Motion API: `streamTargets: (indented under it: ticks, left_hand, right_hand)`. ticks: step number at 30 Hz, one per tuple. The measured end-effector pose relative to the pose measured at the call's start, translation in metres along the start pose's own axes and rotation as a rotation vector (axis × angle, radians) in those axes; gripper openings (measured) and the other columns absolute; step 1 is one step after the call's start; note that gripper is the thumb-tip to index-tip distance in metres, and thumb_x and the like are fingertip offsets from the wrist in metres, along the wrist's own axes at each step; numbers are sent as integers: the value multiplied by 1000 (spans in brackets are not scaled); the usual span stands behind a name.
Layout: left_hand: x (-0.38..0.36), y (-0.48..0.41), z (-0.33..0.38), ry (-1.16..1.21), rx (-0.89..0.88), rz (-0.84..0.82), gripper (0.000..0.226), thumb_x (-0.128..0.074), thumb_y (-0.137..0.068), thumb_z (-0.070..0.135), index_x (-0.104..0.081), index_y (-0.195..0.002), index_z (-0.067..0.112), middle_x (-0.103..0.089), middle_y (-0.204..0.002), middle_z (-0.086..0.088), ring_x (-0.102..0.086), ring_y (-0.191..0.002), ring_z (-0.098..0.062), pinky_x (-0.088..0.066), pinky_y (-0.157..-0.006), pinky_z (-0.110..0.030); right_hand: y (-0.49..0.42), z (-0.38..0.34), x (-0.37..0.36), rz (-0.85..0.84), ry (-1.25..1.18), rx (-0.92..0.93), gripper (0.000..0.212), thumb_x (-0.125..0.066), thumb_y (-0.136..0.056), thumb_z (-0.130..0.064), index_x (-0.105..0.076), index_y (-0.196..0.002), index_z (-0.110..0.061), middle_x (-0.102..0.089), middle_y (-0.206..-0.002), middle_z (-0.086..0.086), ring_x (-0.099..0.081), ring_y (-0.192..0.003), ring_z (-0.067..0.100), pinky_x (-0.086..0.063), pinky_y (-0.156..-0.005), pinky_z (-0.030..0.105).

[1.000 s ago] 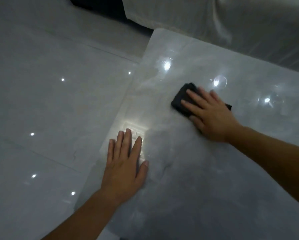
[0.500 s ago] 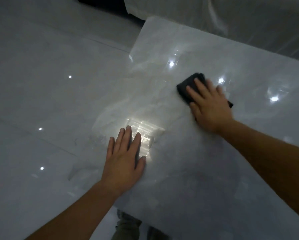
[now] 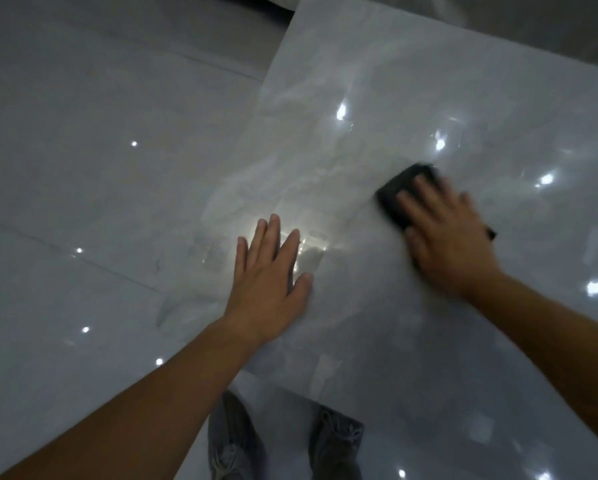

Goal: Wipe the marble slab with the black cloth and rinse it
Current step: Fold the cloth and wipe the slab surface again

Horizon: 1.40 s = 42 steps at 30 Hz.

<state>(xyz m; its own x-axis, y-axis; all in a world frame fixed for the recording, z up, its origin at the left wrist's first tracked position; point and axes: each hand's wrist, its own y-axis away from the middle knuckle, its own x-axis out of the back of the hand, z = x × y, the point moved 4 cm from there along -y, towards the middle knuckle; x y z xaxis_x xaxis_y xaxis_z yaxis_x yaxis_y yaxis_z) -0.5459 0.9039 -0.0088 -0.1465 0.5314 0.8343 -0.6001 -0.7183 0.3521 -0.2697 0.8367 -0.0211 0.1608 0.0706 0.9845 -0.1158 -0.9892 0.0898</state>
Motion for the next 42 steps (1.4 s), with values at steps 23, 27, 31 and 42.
streamTargets:
  ticks: [23, 27, 31, 42]
  left_hand:
    - [9, 116, -133, 313, 108, 206, 72, -28, -96, 44, -1, -157, 17, 5, -165, 5, 5, -154, -9, 2, -124, -23]
    - [-1, 120, -134, 164, 106, 162, 76, -21, -97, 47, 0, -158, 7, 14, -165, -5, 16, -154, -16, 9, -125, -35]
    - [-2, 118, -136, 89, 90, 115, 79, -16, -98, 54, 5, -158, 7, 21, -164, -5, 21, -152, -16, 9, -125, -39]
    - [4, 119, -128, 16, 67, 108, 94, 15, -91, 70, 2, -159, 6, 16, -166, -14, 24, -151, -20, 14, -123, -46]
  right_hand:
    - [0, -267, -38, -56, 2, 456, 59, -48, -95, -34, -39, -153, -27, -27, -165, 6, -16, -153, 40, -17, -121, 60]
    - [36, -220, -32, -141, 30, 549, 55, -43, -100, -34, -37, -155, -31, -22, -167, 1, -10, -155, 34, -19, -121, 60]
    - [-11, -242, -29, -28, -64, 108, 54, -35, -101, -40, -38, -153, -29, -25, -166, 5, -15, -154, 38, -20, -119, 63]
    - [97, -230, -34, -142, -33, 298, 51, -39, -104, -39, -35, -154, -35, -22, -167, -1, -11, -155, 34, -22, -120, 61]
